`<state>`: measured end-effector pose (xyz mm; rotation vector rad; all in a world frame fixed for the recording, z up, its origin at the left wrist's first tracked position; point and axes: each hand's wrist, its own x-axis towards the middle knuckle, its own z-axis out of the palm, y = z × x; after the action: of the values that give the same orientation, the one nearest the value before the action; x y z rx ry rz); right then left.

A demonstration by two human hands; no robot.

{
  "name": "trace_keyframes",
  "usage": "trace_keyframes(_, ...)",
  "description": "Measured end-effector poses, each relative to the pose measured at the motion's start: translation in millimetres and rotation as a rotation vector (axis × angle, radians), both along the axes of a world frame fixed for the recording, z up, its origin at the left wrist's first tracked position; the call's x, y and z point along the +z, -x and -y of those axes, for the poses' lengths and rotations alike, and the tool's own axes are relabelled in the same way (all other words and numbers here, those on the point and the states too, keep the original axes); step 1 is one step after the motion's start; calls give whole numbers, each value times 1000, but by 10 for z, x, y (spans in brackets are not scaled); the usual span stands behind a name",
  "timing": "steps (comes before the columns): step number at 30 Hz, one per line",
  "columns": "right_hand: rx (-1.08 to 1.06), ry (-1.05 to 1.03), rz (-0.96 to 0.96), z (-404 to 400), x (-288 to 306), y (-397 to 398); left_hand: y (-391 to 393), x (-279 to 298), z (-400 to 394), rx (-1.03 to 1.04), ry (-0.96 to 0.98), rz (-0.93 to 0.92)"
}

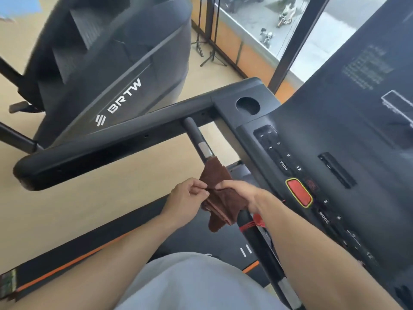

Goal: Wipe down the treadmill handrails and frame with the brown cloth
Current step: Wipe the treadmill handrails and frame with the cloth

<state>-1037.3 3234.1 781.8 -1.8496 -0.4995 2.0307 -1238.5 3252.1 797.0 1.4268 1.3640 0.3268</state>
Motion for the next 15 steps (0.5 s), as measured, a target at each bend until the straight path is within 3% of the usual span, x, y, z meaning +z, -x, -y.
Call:
trace_keyframes(4,88,-157,214,99,-26,61,-134,-133,157,-47,2,-28)
trace_keyframes(8,353,-366,709,282,-82,222,-157,-257,181,-27,26,-33)
trace_keyframes(11,506,-359,1257,491,-290,472,-173,-363,125,42,56,-7)
trace_keyframes(15,658,-448,1593,394,-438,685,-210,-415,-81,102,63,29)
